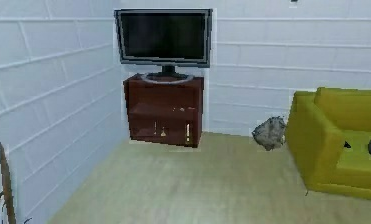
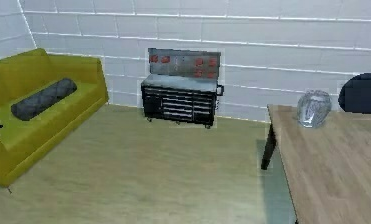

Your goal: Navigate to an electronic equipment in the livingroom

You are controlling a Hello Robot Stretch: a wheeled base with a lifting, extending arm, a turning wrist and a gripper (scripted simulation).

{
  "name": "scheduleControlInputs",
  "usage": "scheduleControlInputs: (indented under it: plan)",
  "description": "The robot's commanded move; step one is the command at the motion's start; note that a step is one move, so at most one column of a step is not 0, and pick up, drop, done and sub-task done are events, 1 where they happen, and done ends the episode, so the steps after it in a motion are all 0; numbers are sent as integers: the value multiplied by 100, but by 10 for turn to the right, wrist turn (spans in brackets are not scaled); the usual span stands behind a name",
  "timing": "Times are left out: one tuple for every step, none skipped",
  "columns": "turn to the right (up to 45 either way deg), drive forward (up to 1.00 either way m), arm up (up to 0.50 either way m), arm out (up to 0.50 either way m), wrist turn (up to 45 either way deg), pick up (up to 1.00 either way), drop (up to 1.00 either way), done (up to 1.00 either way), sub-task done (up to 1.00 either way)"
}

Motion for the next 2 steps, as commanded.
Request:
scheduleControlInputs:
  plan:
    - [0, 25, 0, 0, 0, 0, 0, 0, 0]
    - [0, 100, 0, 0, 0, 0, 0, 0, 0]
